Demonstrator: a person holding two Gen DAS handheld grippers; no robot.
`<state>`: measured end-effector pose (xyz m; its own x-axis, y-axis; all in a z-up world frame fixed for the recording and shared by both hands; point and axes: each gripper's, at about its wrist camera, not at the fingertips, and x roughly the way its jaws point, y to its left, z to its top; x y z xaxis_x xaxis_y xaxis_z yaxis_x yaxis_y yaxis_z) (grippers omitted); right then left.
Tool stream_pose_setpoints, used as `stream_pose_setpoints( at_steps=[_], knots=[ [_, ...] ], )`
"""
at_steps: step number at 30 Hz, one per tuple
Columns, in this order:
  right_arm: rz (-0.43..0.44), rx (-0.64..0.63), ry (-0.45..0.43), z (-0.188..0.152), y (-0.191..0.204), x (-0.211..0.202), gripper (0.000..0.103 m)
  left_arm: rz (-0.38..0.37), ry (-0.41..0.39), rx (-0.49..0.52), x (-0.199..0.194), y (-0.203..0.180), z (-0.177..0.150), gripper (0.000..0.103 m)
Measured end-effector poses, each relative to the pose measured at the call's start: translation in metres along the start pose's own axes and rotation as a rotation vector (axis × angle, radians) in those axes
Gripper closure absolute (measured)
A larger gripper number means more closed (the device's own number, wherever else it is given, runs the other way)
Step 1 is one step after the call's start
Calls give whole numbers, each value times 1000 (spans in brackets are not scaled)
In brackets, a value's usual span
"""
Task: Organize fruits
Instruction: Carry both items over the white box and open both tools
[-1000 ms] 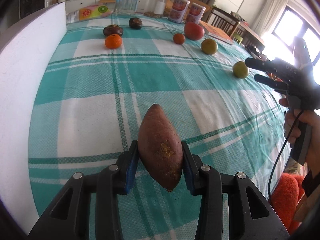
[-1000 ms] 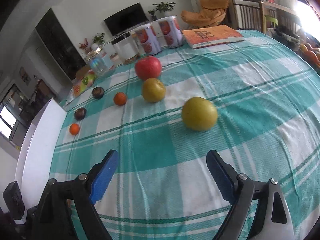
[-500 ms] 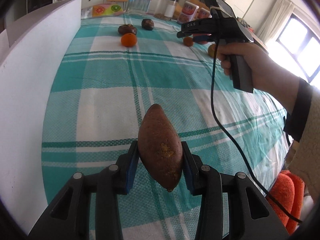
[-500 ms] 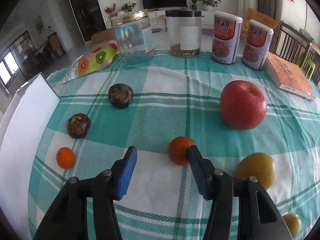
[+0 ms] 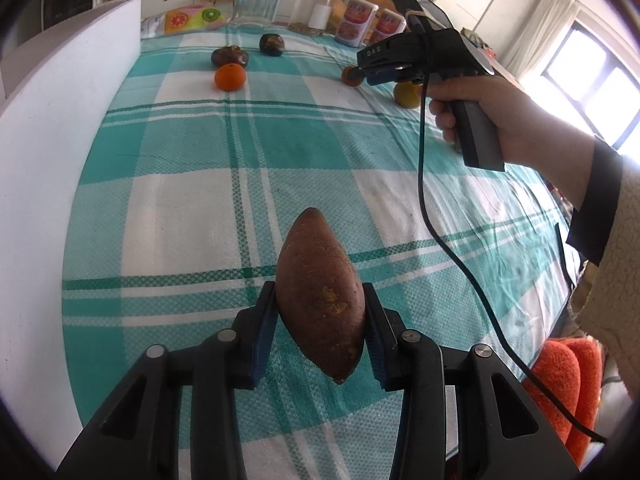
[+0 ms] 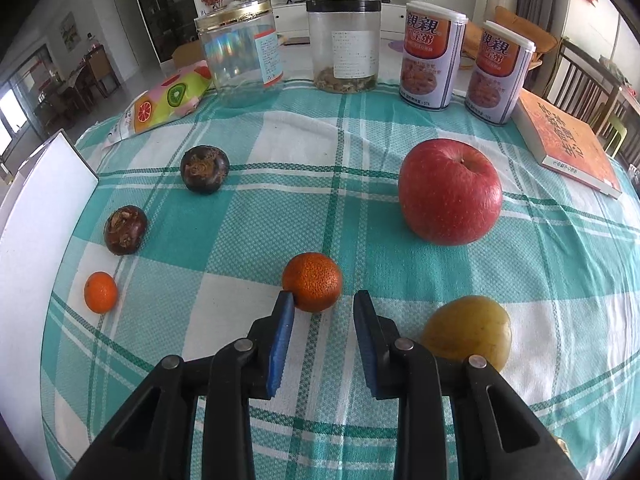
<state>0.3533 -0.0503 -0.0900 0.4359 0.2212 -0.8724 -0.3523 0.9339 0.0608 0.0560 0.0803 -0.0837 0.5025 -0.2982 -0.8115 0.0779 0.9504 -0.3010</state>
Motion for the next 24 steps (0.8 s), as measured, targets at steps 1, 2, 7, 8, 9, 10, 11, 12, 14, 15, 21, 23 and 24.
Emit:
stream_pose_setpoints(
  at_steps=[1, 2, 7, 8, 9, 10, 11, 12, 14, 15, 21, 23, 24],
  knots=[
    [0, -5, 10, 3, 2, 4, 72, 2, 1, 2, 0, -1, 1, 62],
    [1, -7, 25, 5, 5, 9, 72, 3, 3, 3, 1, -1, 2, 62],
    [61, 24, -36, 2, 10, -2, 75, -16, -9, -17, -6, 2, 5, 62],
    [94, 40, -57, -1, 10, -10, 75, -29, -12, -30, -10, 3, 6, 62],
    [130, 54, -72, -6, 12, -20, 75, -51, -14, -49, -15, 5, 8, 62],
    [169, 62, -78, -11, 17, -30, 75, -79, -17, -71, -22, 7, 9, 62],
    [211, 60, -79, -17, 25, -40, 75, -111, -23, -94, -32, 9, 11, 62],
    [254, 50, -79, -23, 37, -52, 75, -145, -34, -115, -45, 11, 13, 62],
    [362, 10, -81, -35, 70, -78, 75, -194, -75, -141, -77, 17, 15, 62],
    [414, -15, -84, -41, 90, -91, 75, -200, -103, -151, -94, 22, 16, 62],
    [721, -177, -57, -79, 228, -151, 74, -13, -276, -255, -184, 86, 4, 62],
    [781, -252, -31, -95, 272, -164, 74, 116, -295, -299, -197, 114, -6, 62],
    [796, -289, -13, -105, 293, -167, 74, 178, -292, -327, -199, 129, -12, 62]
  ],
)
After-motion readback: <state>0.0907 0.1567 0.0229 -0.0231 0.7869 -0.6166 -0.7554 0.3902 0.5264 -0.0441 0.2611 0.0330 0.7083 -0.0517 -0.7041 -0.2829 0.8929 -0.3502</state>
